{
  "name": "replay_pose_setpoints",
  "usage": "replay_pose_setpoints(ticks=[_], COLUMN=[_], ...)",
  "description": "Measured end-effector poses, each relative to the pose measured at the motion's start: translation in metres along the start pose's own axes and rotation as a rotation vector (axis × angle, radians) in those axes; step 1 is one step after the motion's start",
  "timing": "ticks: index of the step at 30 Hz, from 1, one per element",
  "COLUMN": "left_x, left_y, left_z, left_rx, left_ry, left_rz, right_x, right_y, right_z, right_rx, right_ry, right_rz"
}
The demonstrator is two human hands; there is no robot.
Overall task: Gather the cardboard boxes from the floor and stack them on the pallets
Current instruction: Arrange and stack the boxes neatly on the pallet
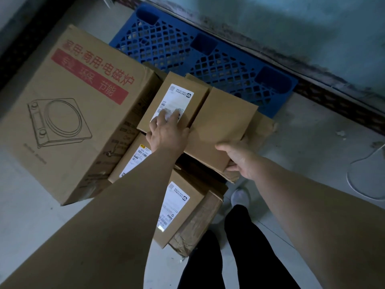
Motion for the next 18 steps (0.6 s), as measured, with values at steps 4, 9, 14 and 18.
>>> replay_pose_setpoints(ticks=[4,9,14,18], left_x=[0.000,0.002,0.002,0.008], left_y=[0.000,-0.001,0.002,-0.004], left_z=[-0.002,-0.010,-0.017,-0.026], left_rx=[-0.019,-0.052,-0.018,0.074], left_ry=[0.018,0.068,0.071,0.207], left_rz=[-0.014,-0.015,-0.029,0.030], right_x=[0.005,0.014,0.010,-0.002], right_y=[0.012,0.017,0.014,0.010], right_z=[0.002,0.002,0.000,-0.008], right_rx=[-0.037,-0.019,-0.007,0.088], right_ry=[0.053,0.039,0.016,-0.045], right_rz=[-0.006,0.013,-0.023,-0.052])
Point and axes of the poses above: each hand's wrist, its own z-axis towards the middle knuckle, its own y-axis out of the palm, x = y × z, the point moved 4 cm from there along z, towards the middle knuckle, and after that the axes turned 11 degrees about z, right-handed, at the moved point
